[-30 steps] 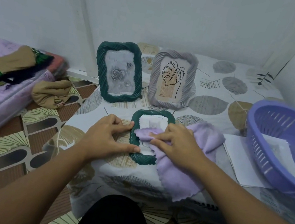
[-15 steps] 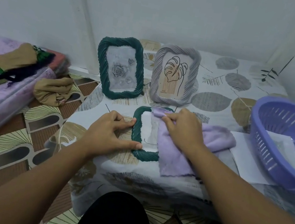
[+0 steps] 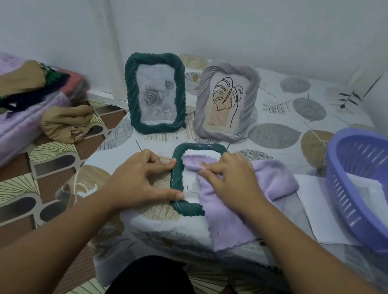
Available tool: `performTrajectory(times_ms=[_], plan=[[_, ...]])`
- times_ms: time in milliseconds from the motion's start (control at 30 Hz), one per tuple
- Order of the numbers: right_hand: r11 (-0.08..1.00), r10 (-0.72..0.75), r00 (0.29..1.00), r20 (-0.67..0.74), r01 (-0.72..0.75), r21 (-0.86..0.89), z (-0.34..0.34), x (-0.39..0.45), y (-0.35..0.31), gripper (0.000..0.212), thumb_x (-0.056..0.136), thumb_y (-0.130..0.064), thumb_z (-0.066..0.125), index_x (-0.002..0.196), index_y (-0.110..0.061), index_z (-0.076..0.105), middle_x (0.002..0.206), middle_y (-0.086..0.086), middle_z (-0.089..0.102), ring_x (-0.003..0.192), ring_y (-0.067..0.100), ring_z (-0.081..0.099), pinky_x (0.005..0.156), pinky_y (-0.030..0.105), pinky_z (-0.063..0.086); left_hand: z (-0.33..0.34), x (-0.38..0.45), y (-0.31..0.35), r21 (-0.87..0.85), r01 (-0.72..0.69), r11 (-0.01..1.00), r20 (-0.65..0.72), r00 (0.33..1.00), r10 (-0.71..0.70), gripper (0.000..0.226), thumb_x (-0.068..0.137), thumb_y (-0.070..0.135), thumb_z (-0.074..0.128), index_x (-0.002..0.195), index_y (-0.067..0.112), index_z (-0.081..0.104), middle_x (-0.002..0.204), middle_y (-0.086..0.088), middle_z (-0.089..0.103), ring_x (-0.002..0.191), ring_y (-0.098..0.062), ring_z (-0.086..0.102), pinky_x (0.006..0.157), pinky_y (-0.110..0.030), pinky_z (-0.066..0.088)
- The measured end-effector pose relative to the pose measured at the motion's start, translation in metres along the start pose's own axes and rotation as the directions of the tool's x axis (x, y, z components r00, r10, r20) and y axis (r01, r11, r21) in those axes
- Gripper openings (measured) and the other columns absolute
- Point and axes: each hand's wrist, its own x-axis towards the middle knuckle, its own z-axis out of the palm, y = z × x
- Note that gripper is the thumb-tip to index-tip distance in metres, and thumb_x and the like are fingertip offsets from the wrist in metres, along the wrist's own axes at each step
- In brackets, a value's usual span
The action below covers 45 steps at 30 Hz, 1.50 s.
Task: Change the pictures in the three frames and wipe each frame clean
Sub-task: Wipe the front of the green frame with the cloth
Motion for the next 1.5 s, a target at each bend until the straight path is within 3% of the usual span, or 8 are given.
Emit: performTrajectory(times_ms=[167, 533, 667, 867, 1033, 1233, 1433, 1500], plan=[[0.988, 0.148, 0.984, -0.098, -0.151, -0.024, -0.007, 0.02, 0.005, 0.024, 0.099, -0.05, 0.058, 0.111, -0.04, 0.077, 0.08, -0.005, 0.044, 0.082, 0.022, 0.049, 0.081, 0.039, 0.044, 0.002, 0.0, -0.002, 0.001, -0.008, 1.0, -0.01, 1.0, 0.008, 0.102, 0.053, 0.098, 0.061, 0.137, 0.041, 0.063, 0.101, 0.018, 0.045, 0.1, -0.006, 0.049, 0.081, -0.025, 0.042], [0.989, 0.136, 0.987, -0.085, -0.14, -0.049, -0.001, 0.025, 0.001, 0.028, 0.099, -0.053, 0.056, 0.115, -0.041, 0.075, 0.082, -0.003, 0.047, 0.082, 0.021, 0.05, 0.081, 0.041, 0.047, 0.001, 0.0, 0.0, -0.001, -0.006, 1.0, -0.016, 1.0, 0.006, 0.102, 0.052, 0.098, 0.061, 0.136, 0.04, 0.064, 0.103, 0.018, 0.047, 0.102, -0.006, 0.05, 0.089, -0.029, 0.047], [0.999, -0.014, 0.999, 0.038, 0.012, 0.036, -0.006, -0.005, 0.001, 0.029, 0.098, -0.054, 0.056, 0.109, -0.038, 0.078, 0.083, -0.004, 0.048, 0.085, 0.017, 0.044, 0.075, 0.036, 0.035, 0.0, 0.001, -0.001, 0.01, -0.01, 1.0, -0.001, 1.0, 0.01, 0.102, 0.053, 0.097, 0.061, 0.138, 0.04, 0.063, 0.103, 0.016, 0.047, 0.102, -0.007, 0.05, 0.089, -0.03, 0.047], [0.987, 0.157, 0.985, -0.076, -0.16, -0.026, -0.007, 0.021, 0.009, 0.028, 0.098, -0.054, 0.057, 0.118, -0.042, 0.074, 0.082, -0.007, 0.044, 0.083, 0.021, 0.05, 0.079, 0.036, 0.044, 0.001, 0.001, 0.0, -0.007, 0.007, 1.0, -0.008, 1.0, -0.007, 0.103, 0.05, 0.098, 0.061, 0.136, 0.041, 0.064, 0.101, 0.02, 0.045, 0.101, -0.003, 0.048, 0.081, -0.021, 0.04], [0.999, -0.024, 0.999, 0.046, 0.022, 0.048, -0.008, -0.012, 0.004, 0.029, 0.097, -0.054, 0.056, 0.111, -0.04, 0.078, 0.085, -0.003, 0.048, 0.086, 0.018, 0.043, 0.076, 0.036, 0.036, 0.0, 0.001, -0.001, 0.001, 0.008, 1.0, 0.004, 1.0, -0.008, 0.106, 0.05, 0.101, 0.058, 0.137, 0.04, 0.063, 0.1, 0.02, 0.044, 0.1, -0.003, 0.048, 0.082, -0.024, 0.042], [0.992, 0.122, 0.991, -0.053, -0.123, -0.009, -0.009, 0.013, 0.011, 0.026, 0.098, -0.049, 0.06, 0.114, -0.037, 0.077, 0.076, -0.006, 0.037, 0.082, 0.024, 0.05, 0.071, 0.034, 0.038, 0.0, 0.001, 0.001, 0.021, 0.01, 1.0, 0.006, 1.0, -0.01, 0.106, 0.051, 0.101, 0.056, 0.137, 0.041, 0.063, 0.102, 0.021, 0.044, 0.102, -0.003, 0.047, 0.082, -0.023, 0.04], [0.987, -0.06, 0.98, 0.192, 0.03, 0.155, -0.031, -0.023, 0.015, 0.025, 0.096, -0.046, 0.064, 0.116, -0.037, 0.077, 0.082, -0.008, 0.044, 0.077, 0.0, 0.039, 0.069, 0.02, 0.031, 0.0, 0.001, 0.0, -0.014, 0.014, 1.0, 0.014, 1.0, -0.014, 0.106, 0.051, 0.1, 0.058, 0.138, 0.041, 0.061, 0.101, 0.021, 0.044, 0.101, 0.0, 0.046, 0.079, -0.019, 0.037], [0.996, -0.015, 0.992, 0.129, 0.003, 0.092, -0.034, -0.018, 0.021, 0.024, 0.097, -0.047, 0.063, 0.115, -0.041, 0.077, 0.08, -0.008, 0.043, 0.076, 0.005, 0.042, 0.067, 0.027, 0.032, 0.0, 0.002, -0.001, 0.001, 0.009, 1.0, 0.009, 1.0, -0.009, 0.106, 0.051, 0.1, 0.058, 0.138, 0.041, 0.061, 0.101, 0.02, 0.044, 0.101, -0.003, 0.047, 0.078, -0.019, 0.037]])
